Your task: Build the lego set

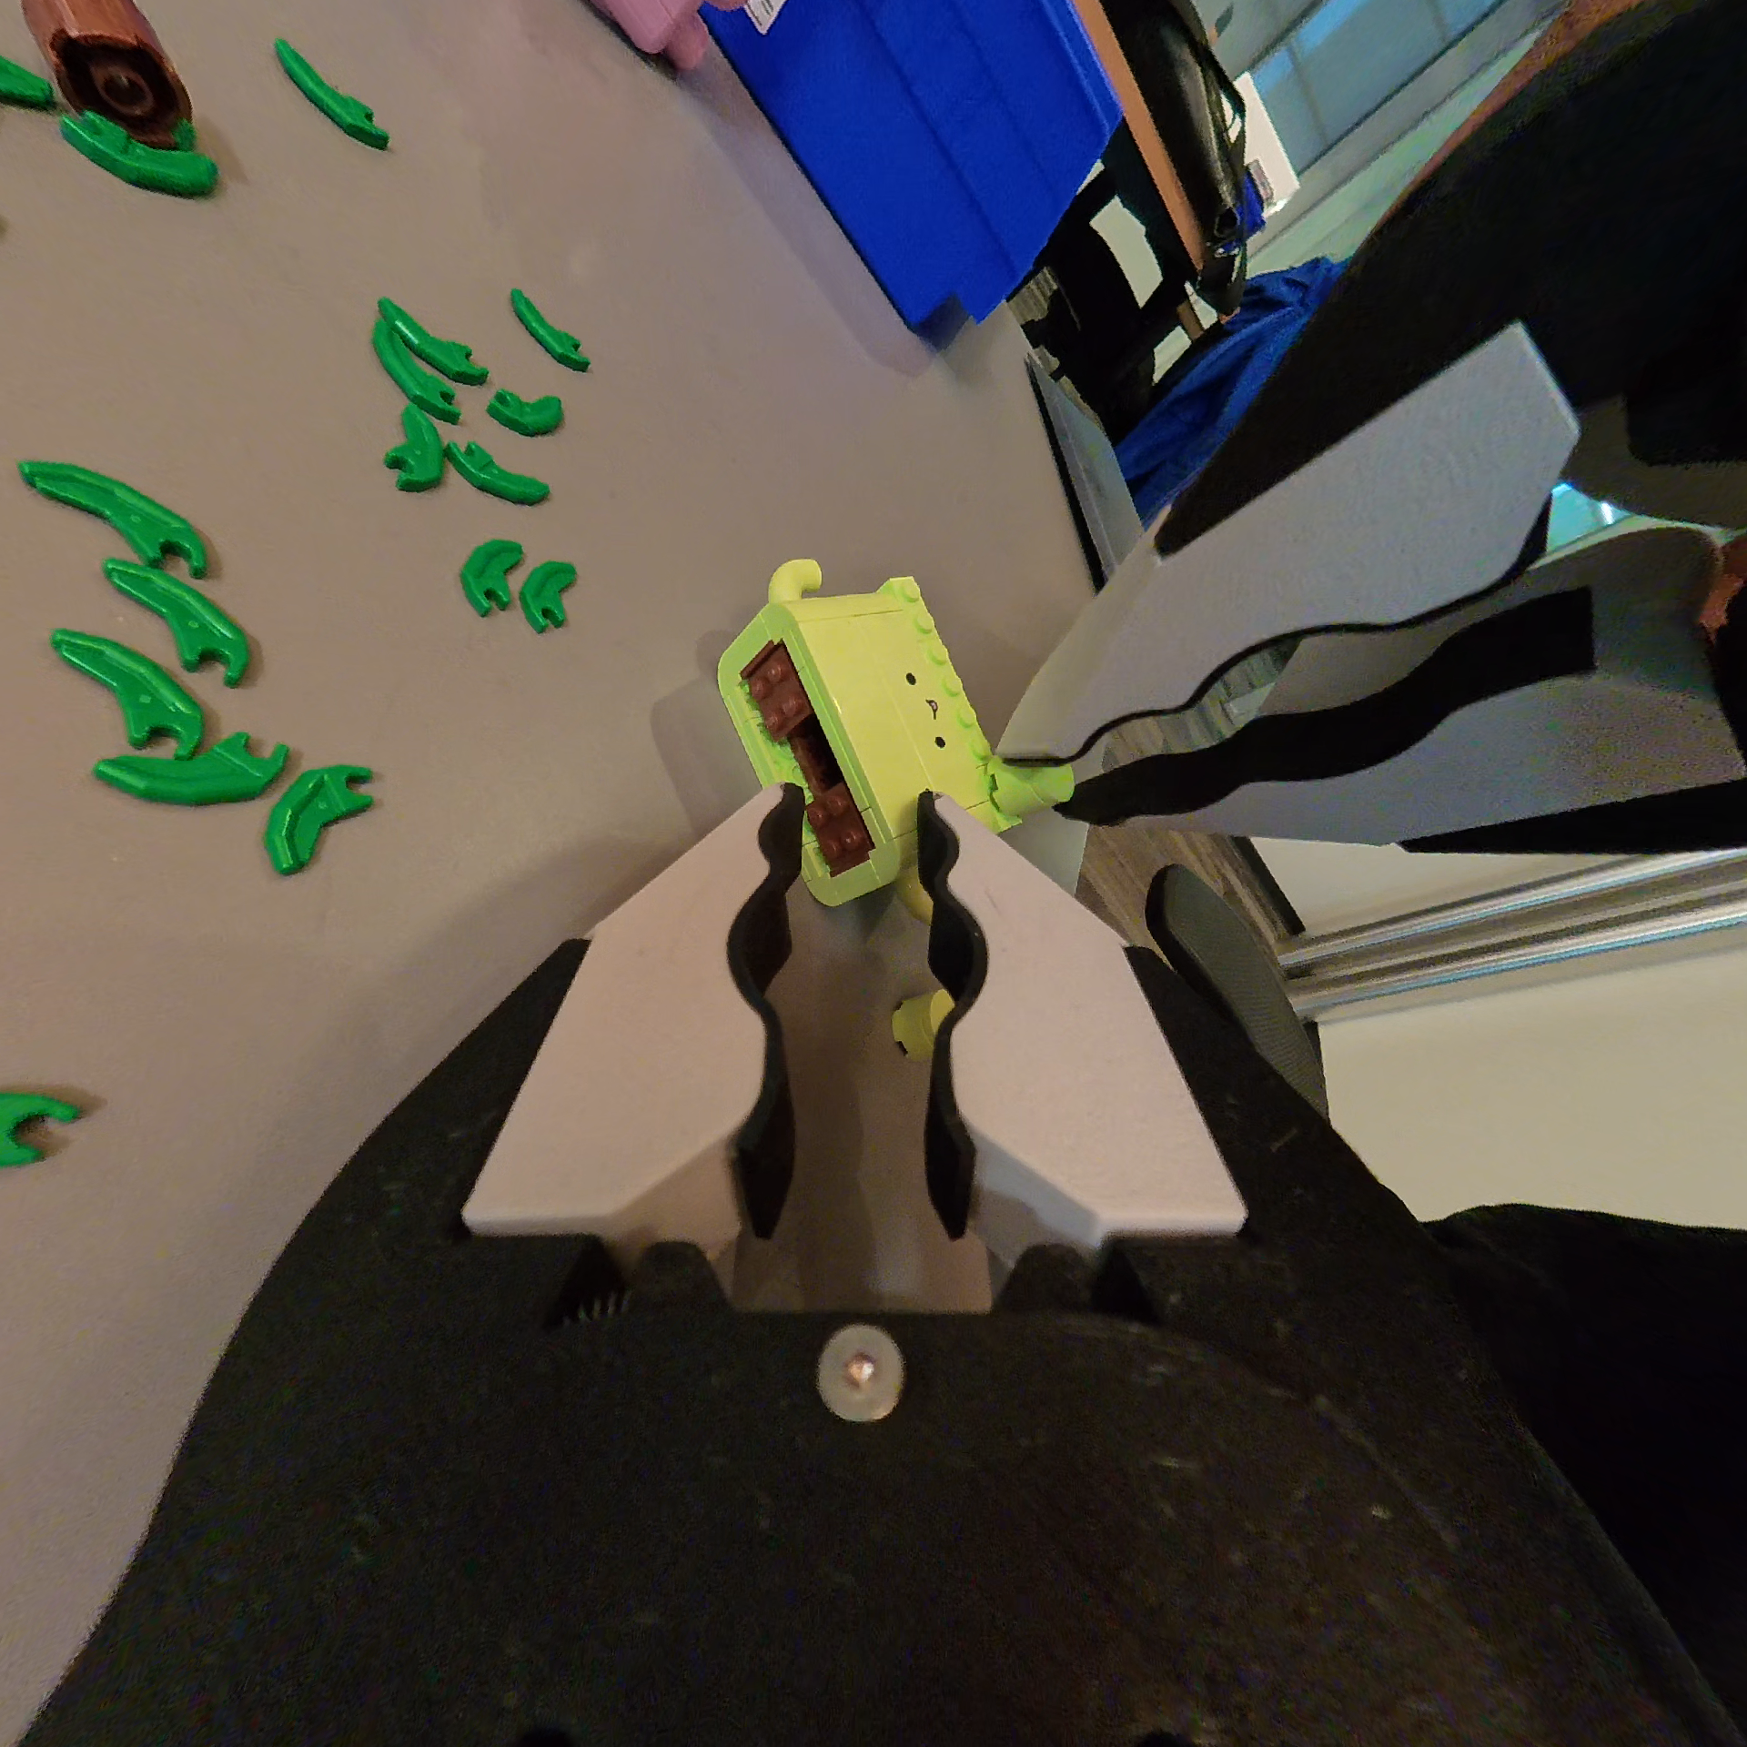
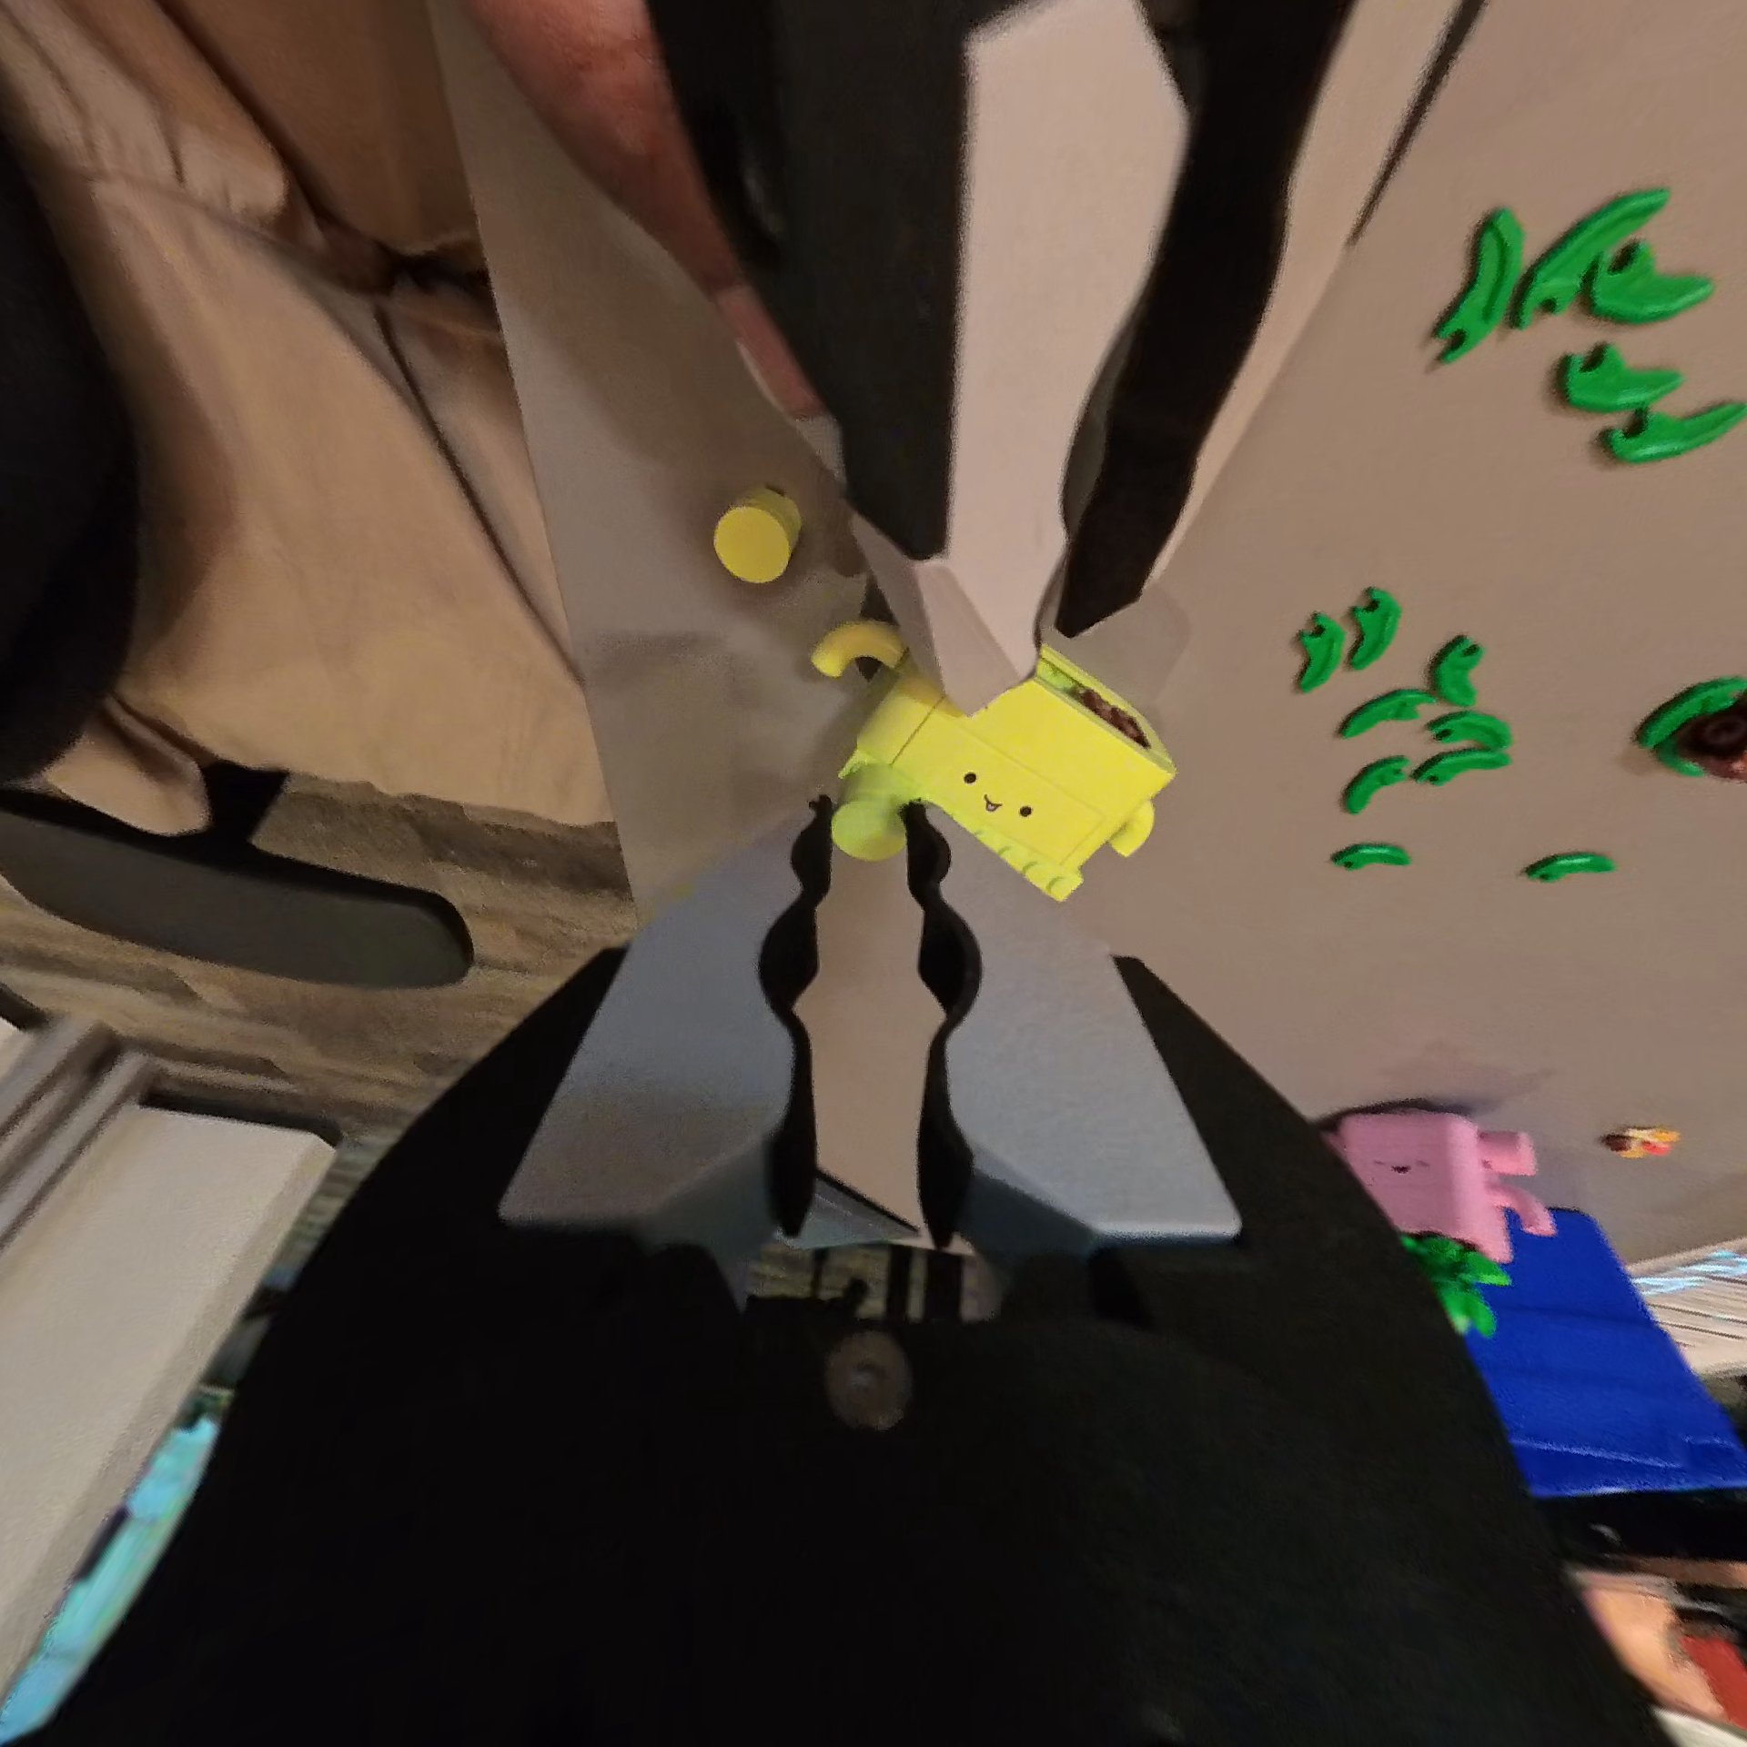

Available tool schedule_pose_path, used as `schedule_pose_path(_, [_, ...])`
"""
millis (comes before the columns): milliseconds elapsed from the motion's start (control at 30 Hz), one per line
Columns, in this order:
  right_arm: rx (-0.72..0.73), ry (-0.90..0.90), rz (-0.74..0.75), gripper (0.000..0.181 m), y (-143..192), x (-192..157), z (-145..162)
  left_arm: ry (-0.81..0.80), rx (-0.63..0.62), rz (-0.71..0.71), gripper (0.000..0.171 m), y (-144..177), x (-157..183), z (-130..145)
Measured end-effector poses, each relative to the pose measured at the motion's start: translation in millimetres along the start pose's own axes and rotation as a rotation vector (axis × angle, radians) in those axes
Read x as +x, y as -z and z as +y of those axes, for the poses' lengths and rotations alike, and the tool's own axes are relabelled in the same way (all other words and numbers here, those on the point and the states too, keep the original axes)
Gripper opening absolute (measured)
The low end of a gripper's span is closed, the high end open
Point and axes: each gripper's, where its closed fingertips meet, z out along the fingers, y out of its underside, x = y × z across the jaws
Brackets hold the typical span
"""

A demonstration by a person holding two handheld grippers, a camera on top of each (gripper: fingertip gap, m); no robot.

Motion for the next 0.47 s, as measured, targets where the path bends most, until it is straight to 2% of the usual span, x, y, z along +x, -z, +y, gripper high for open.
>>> schedule_pose_path(133, [-0.046,0.073,-0.036,0.014,-0.1,-5.1,-1.3,0.000,0.000,0.000,0.023,0.0,0.0,0.1])
schedule_pose_path(467, [-0.099,0.118,-0.077,0.014,0.0,-2.0,-0.4,0.002,-0.001,0.002,0.023,-0.3,0.1,0.2])
